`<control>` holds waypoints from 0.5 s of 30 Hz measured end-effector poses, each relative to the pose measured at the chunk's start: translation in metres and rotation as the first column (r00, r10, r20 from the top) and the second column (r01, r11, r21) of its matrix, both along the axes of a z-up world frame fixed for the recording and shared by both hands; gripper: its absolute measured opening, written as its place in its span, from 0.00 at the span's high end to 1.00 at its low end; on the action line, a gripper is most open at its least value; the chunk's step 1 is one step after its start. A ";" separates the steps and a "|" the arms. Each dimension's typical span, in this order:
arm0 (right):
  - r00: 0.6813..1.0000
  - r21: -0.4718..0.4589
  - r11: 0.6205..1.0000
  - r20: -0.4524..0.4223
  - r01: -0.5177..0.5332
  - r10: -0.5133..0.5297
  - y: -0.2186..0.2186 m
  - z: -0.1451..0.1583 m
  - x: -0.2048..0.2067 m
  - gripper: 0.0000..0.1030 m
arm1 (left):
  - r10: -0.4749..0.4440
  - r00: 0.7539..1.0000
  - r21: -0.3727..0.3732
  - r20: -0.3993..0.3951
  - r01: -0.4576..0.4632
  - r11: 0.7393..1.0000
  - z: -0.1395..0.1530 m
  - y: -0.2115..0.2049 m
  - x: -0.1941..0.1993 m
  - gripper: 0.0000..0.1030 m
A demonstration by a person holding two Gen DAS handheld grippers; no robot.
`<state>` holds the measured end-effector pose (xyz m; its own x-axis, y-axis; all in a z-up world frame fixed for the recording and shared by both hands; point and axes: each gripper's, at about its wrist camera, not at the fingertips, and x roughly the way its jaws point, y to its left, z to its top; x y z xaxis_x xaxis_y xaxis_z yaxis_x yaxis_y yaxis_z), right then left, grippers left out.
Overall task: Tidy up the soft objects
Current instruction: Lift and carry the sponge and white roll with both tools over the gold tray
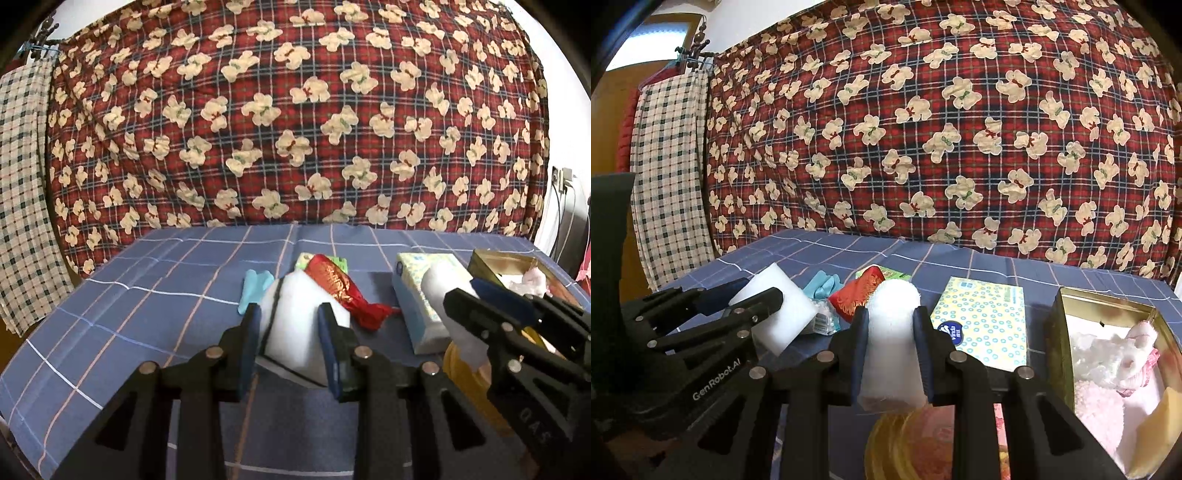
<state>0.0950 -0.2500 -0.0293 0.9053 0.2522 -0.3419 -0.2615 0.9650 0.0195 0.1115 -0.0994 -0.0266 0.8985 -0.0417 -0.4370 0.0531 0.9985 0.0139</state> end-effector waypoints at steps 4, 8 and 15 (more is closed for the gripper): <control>1.000 0.000 1.000 0.006 -0.001 0.001 0.000 0.000 -0.001 0.73 | 0.003 1.000 0.002 0.008 -0.003 1.000 0.001 0.000 -0.001 0.71; 1.000 0.004 1.000 0.020 -0.001 0.001 0.000 0.002 -0.004 0.73 | 0.011 1.000 -0.008 0.027 -0.011 1.000 0.002 0.003 -0.004 0.71; 0.999 0.005 1.000 0.035 -0.004 0.004 0.000 0.002 -0.006 0.73 | 0.022 0.998 -0.007 0.058 -0.021 1.000 0.004 0.004 -0.010 0.71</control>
<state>0.0890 -0.2496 -0.0269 0.9156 0.2576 -0.3086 -0.2660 0.9638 0.0152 0.1018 -0.0957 -0.0222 0.9229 -0.0248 -0.3841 0.0308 0.9995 0.0095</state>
